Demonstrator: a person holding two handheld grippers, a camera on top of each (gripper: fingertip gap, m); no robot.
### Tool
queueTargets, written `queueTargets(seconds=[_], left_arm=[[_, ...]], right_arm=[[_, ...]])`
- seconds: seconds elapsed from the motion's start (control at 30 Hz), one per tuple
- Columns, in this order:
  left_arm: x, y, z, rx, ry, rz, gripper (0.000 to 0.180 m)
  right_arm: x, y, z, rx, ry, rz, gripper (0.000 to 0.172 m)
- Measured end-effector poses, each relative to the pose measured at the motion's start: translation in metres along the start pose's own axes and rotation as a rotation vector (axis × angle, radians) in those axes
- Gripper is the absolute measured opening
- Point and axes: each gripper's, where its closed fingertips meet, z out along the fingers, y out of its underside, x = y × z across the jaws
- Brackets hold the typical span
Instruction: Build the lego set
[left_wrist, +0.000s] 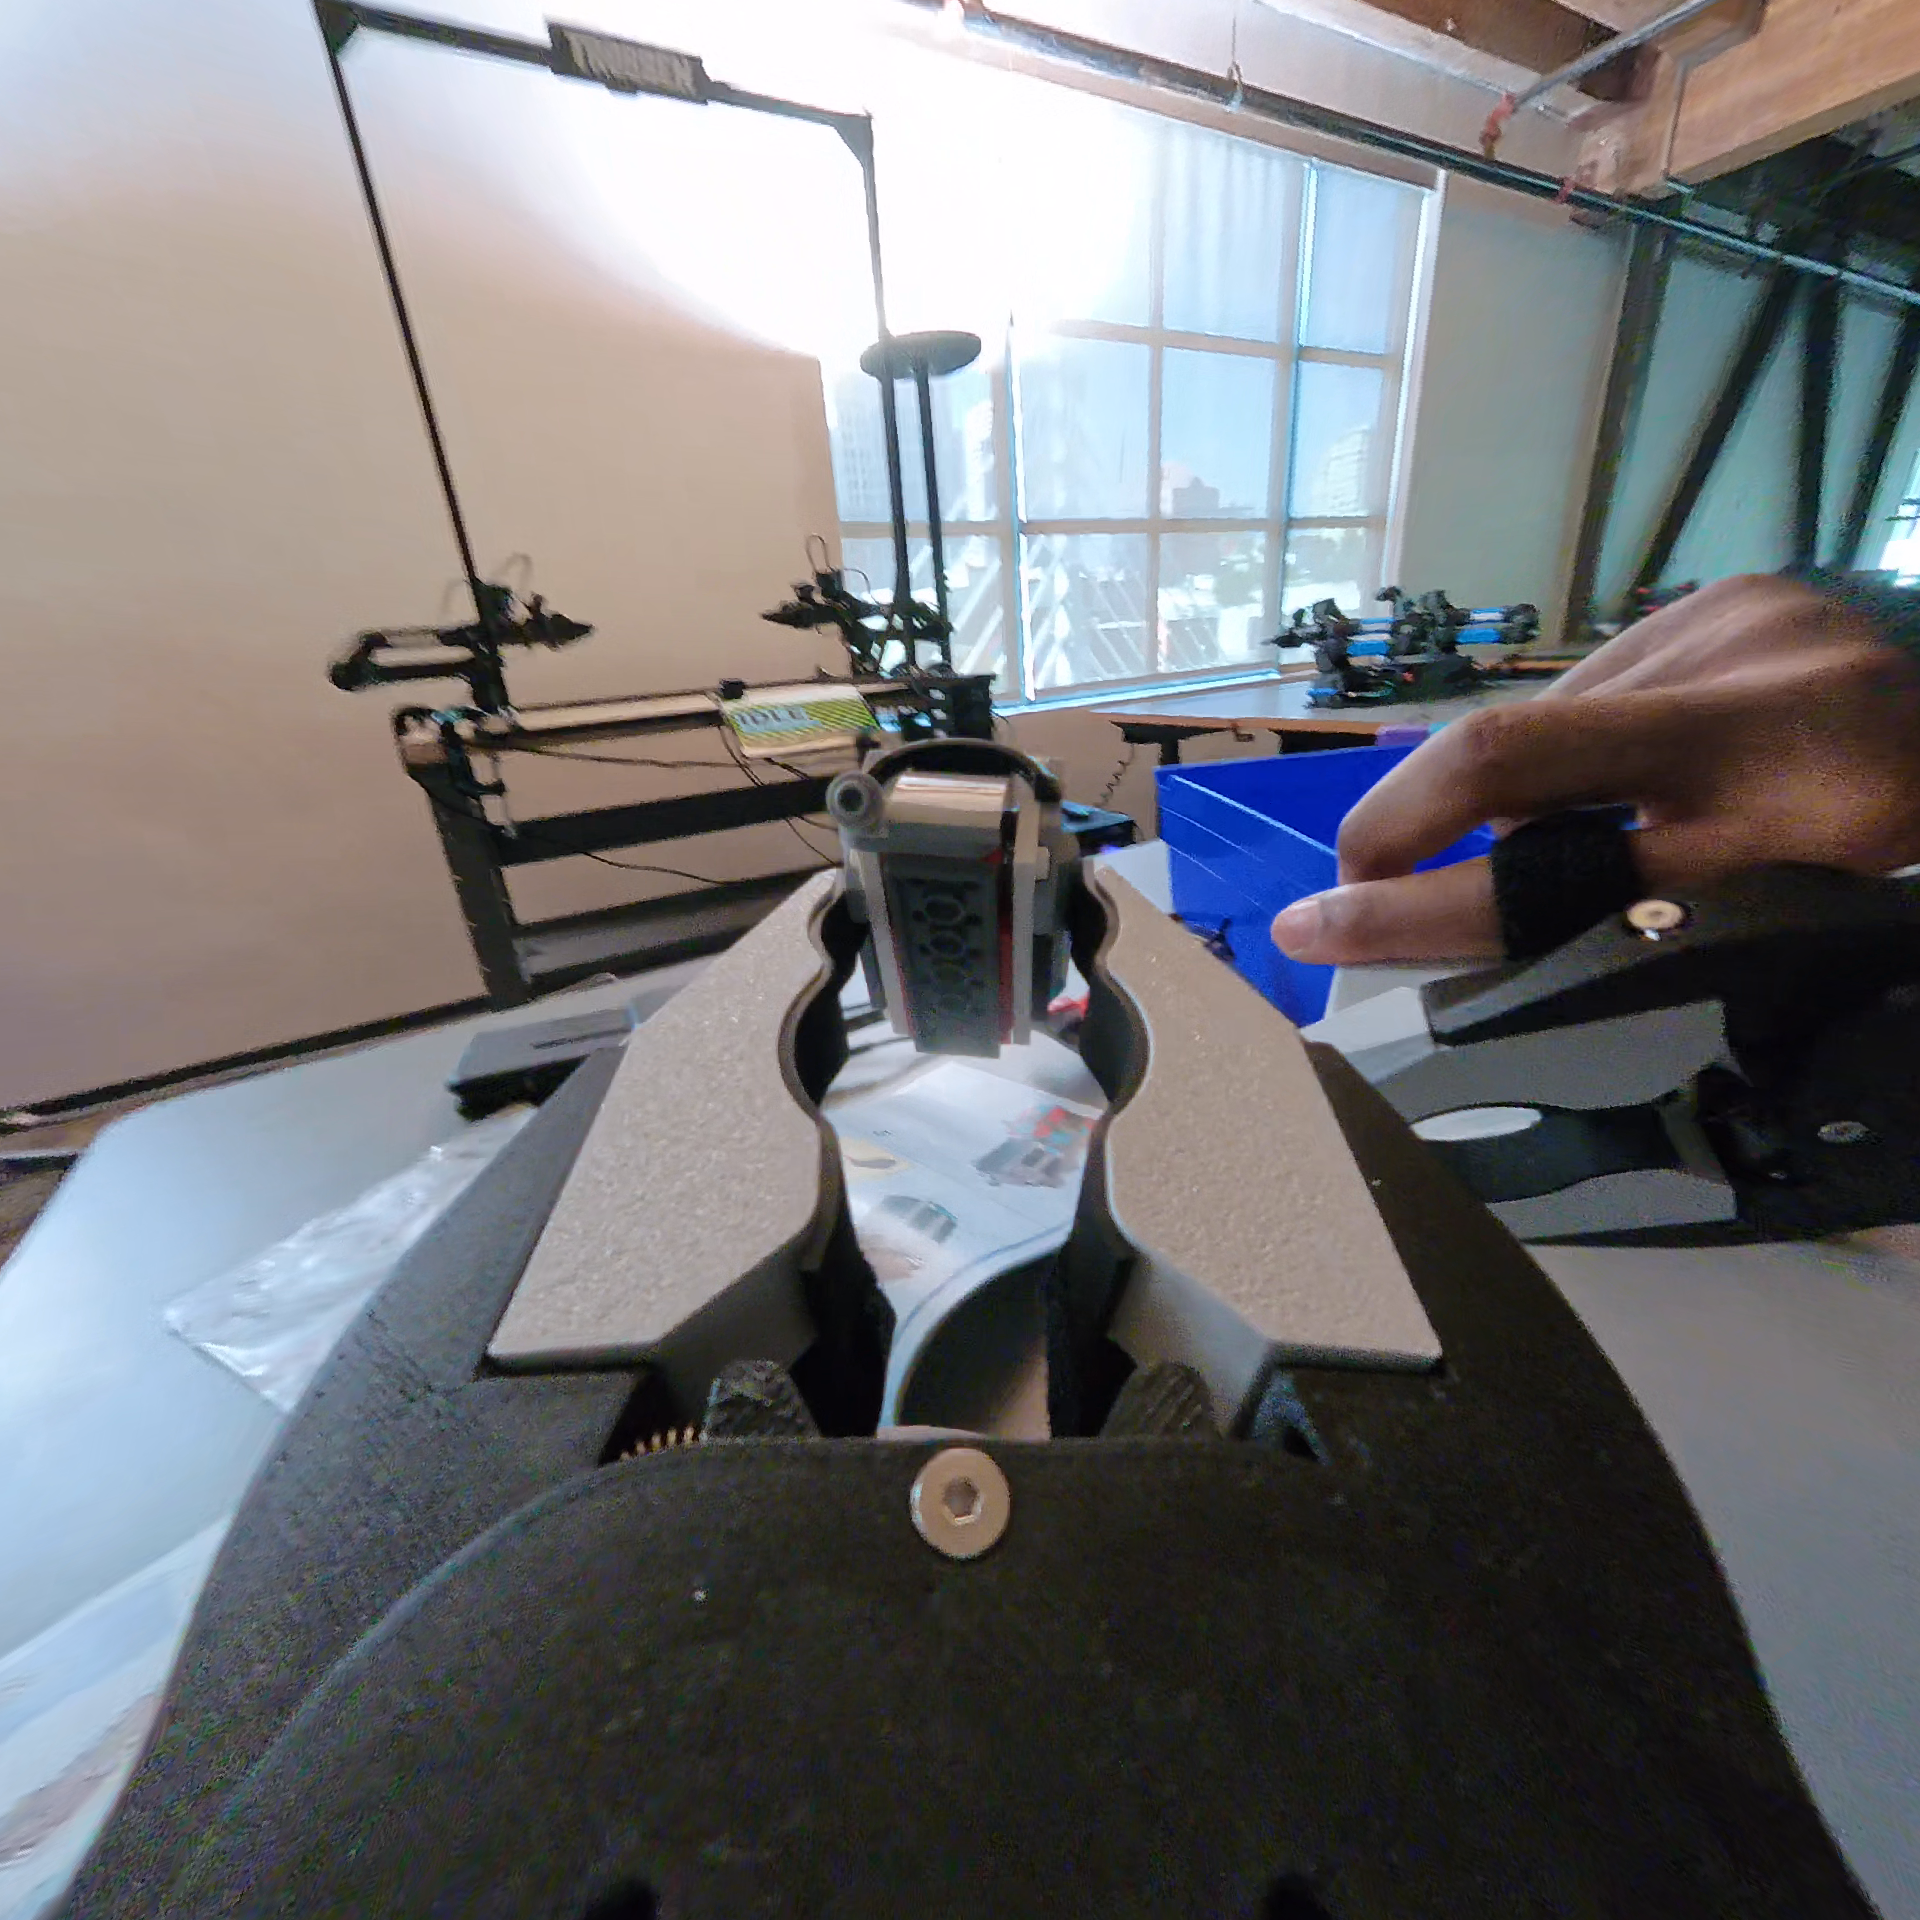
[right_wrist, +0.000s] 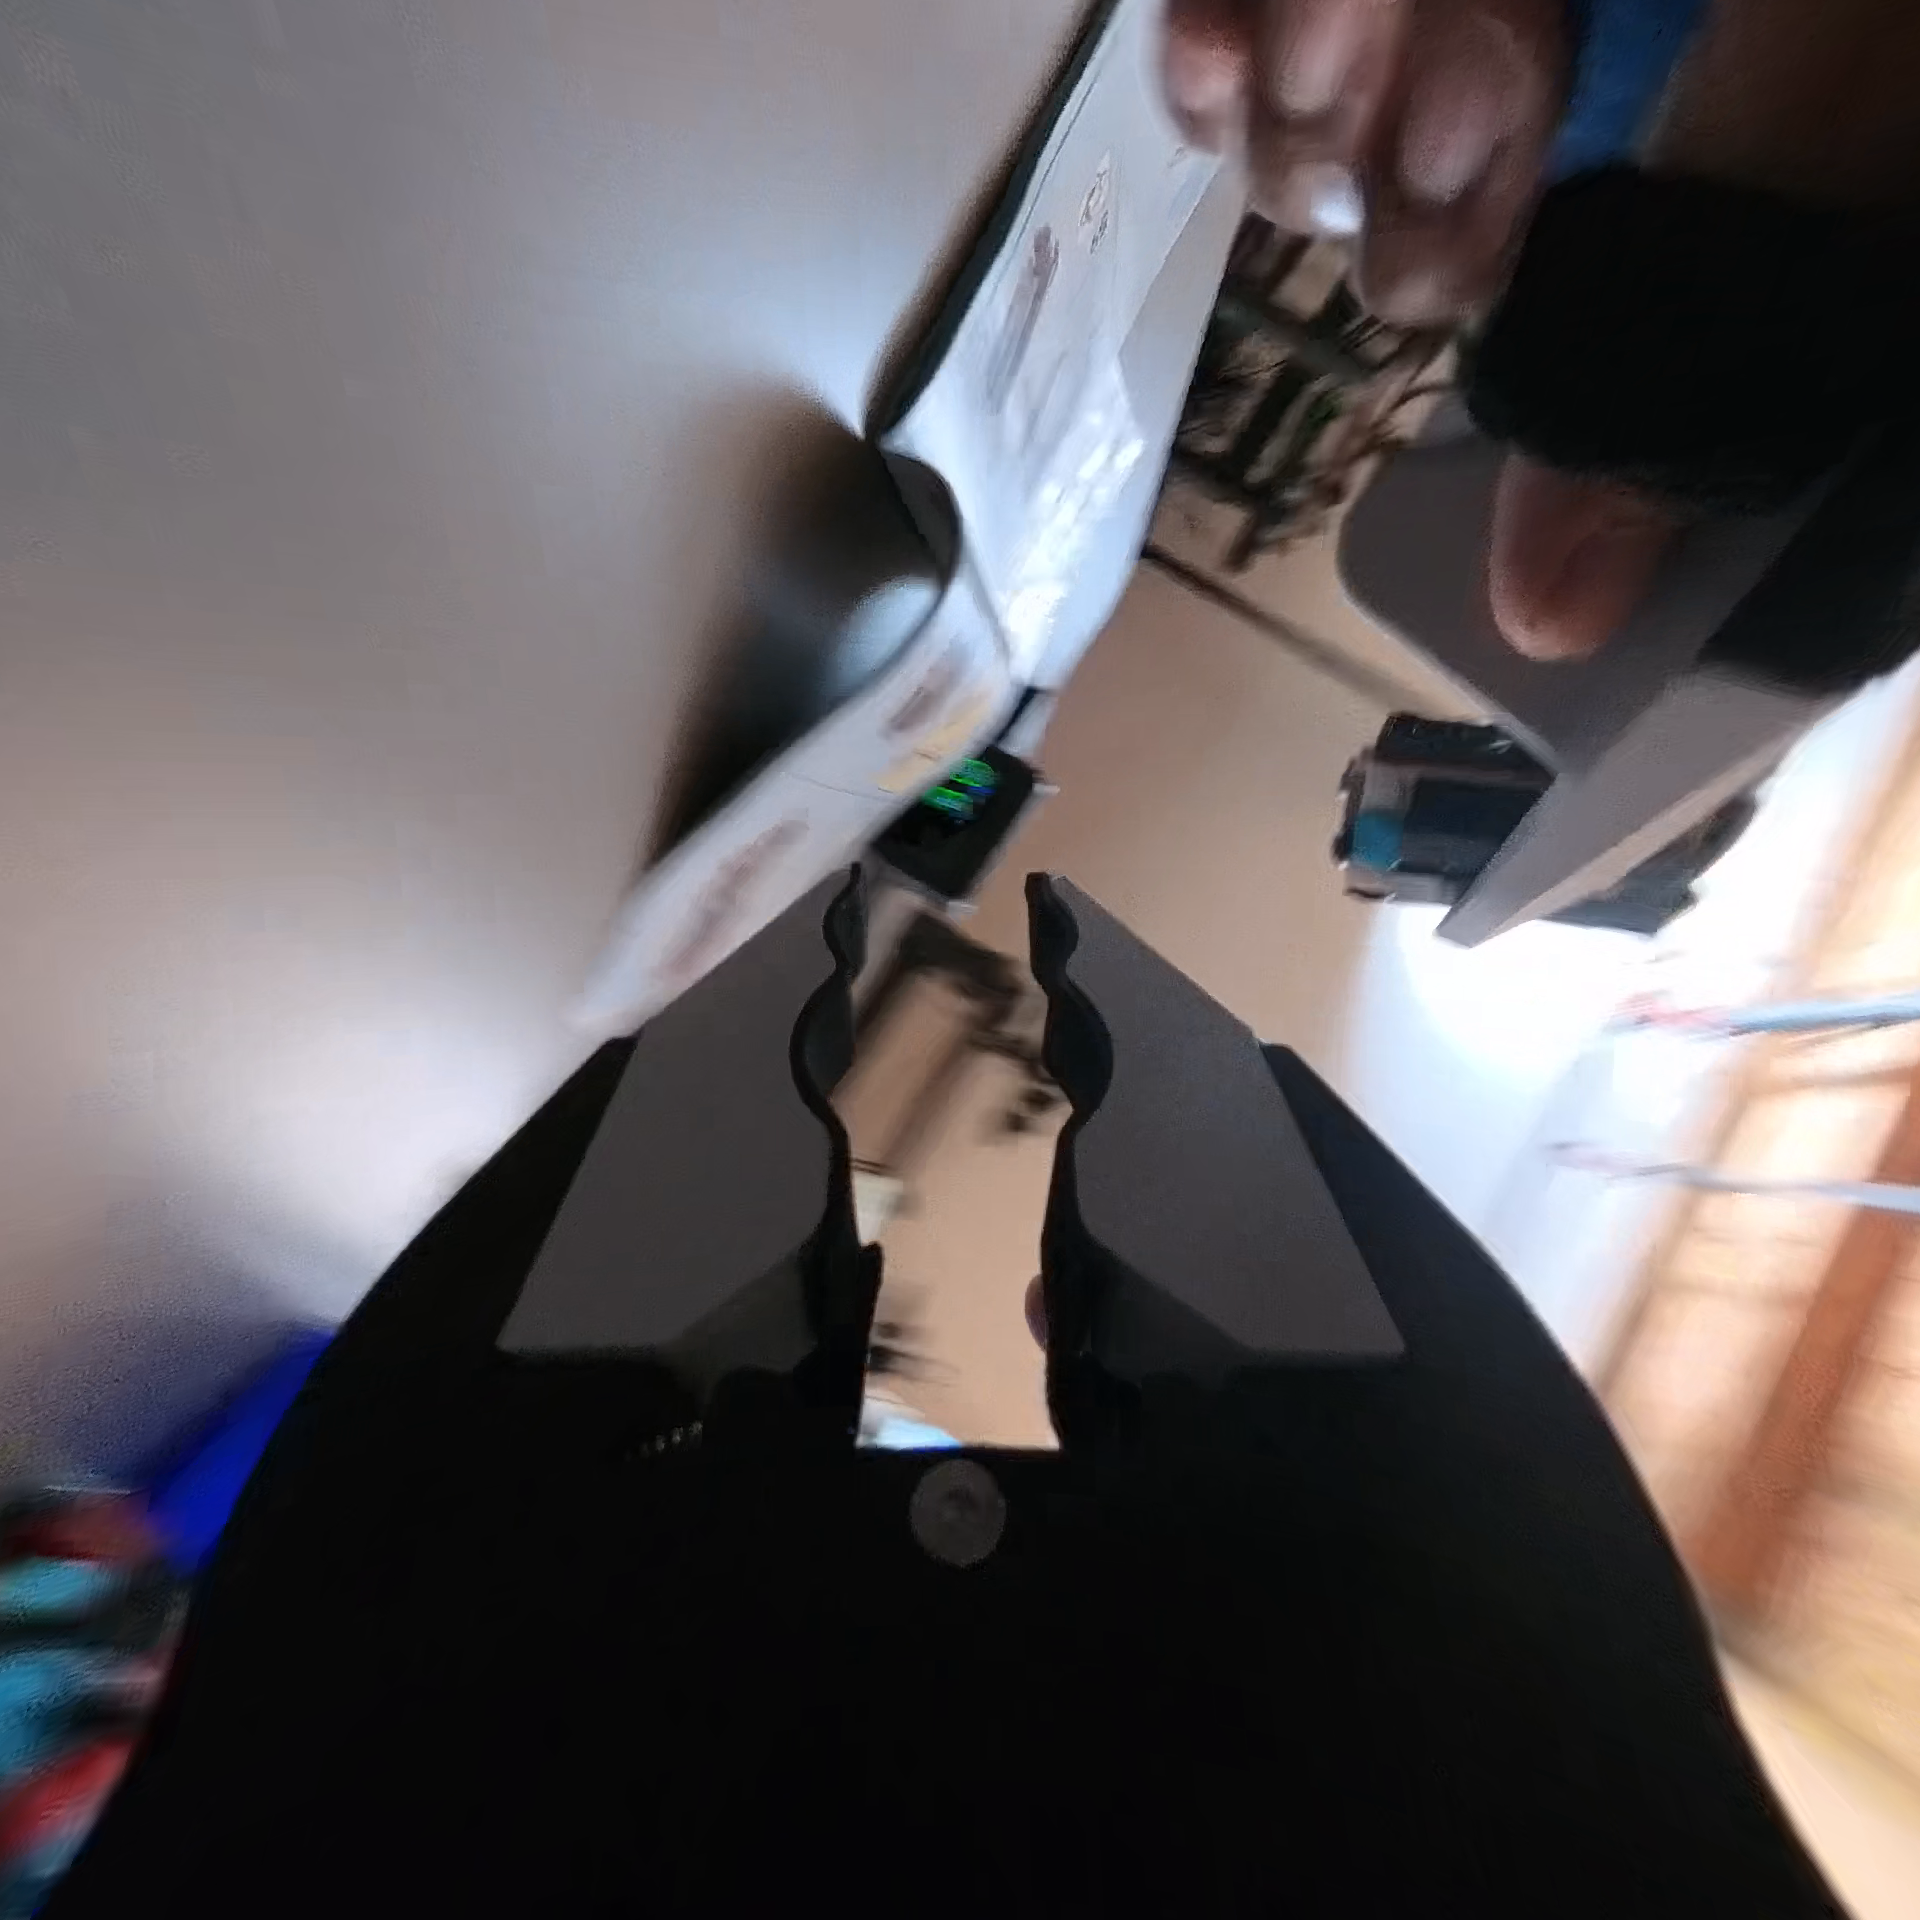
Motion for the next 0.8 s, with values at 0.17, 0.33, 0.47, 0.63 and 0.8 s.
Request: queueTargets(seconds=[0.17, 0.33, 0.47, 0.63, 0.8], left_arm=[[0.017, 0.013, 0.004, -0.077, 0.099, -0.096, 0.042], [0.047, 0.021, 0.004, -0.131, 0.221, -0.178, 0.042], [0.086, 0.021, -0.001, -0.156, 0.375, -0.219, 0.042], [0.134, 0.024, -0.018, -0.178, 0.589, -0.113, 0.042], [0.168, 0.03, -0.042, -0.216, 0.795, -0.161, 0.042]], right_arm=[[-0.024, -0.013, -0.015, 0.133, -0.15, 0.661, 0.034], [-0.02, -0.017, -0.057, 0.39, -0.196, 1.393, 0.033], [-0.002, -0.011, -0.102, 0.758, -0.232, 1.807, 0.04], [-0.002, 0.016, -0.131, 0.911, -0.148, 2.054, 0.044], [-0.004, 0.014, -0.146, 0.941, -0.185, 2.005, 0.046]])
